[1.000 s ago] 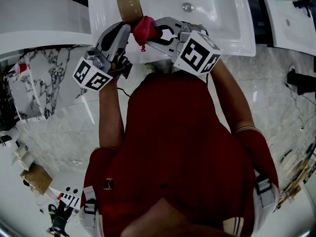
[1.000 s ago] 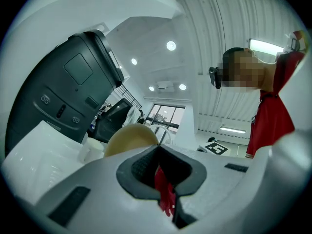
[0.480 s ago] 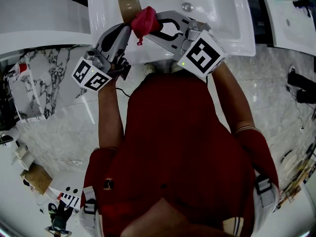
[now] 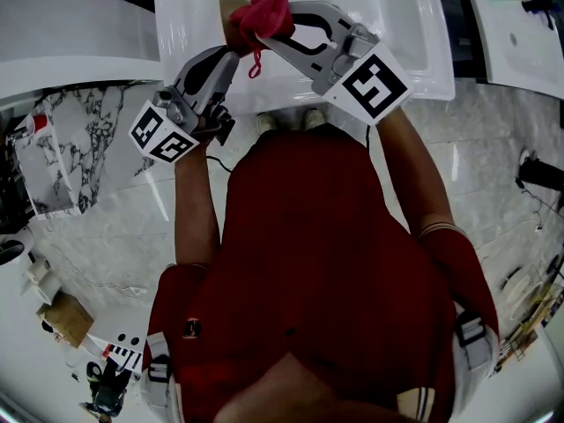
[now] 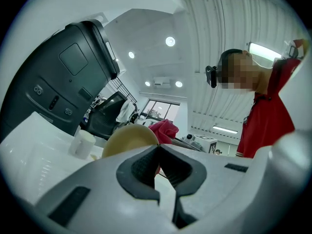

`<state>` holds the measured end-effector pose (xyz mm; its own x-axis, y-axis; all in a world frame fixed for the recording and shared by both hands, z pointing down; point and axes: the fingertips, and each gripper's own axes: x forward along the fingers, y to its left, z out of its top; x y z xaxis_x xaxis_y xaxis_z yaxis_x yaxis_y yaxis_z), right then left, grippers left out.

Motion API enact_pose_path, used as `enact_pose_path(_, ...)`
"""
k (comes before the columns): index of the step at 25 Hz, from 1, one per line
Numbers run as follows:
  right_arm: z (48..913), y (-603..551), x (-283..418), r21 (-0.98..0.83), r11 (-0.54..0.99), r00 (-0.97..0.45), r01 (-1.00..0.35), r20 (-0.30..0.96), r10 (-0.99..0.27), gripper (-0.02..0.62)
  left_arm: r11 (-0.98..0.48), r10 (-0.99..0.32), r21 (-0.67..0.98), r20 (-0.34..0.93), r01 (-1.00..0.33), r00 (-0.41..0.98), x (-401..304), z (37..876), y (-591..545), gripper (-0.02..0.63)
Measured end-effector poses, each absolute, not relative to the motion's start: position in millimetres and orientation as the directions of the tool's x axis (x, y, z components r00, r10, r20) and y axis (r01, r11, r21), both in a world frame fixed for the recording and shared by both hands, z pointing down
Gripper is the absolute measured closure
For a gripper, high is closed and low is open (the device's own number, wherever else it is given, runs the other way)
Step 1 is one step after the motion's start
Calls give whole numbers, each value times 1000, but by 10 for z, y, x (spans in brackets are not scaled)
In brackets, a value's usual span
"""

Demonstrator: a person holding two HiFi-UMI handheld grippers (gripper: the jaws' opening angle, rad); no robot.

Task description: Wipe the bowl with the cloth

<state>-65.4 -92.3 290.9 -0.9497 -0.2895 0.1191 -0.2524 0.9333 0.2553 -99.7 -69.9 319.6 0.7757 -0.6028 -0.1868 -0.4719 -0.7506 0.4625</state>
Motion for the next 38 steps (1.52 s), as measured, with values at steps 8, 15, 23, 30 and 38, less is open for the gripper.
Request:
enact_pose_path(8, 2867, -1085, -562, 215, 921, -935, -326, 73, -348, 545, -769, -578, 475, -234, -427, 782, -986, 3156, -664, 592)
enact_pose_path(15, 2914, -1233, -504, 182, 910, -918, -373, 72, -390, 545, -784, -560, 479, -270, -395, 783, -995, 3108, -661, 592)
enact_pose_path(23, 3021, -1342, -459, 172, 898, -900, -405, 97, -424, 545, -791, -554, 485, -310, -373, 773, -1018, 3045, -664, 592)
enact_pose_path(30, 3146, -1348, -472, 173, 891, -883, -420, 151, -445, 545, -819, -516, 468, -350, -331, 782, -982, 2936, -629, 591)
enact_pose_path(38, 3293, -1269, -541, 175, 911, -887, -373, 220, -406, 545, -818, -522, 465, -354, -339, 776, -986, 2918, -652, 589)
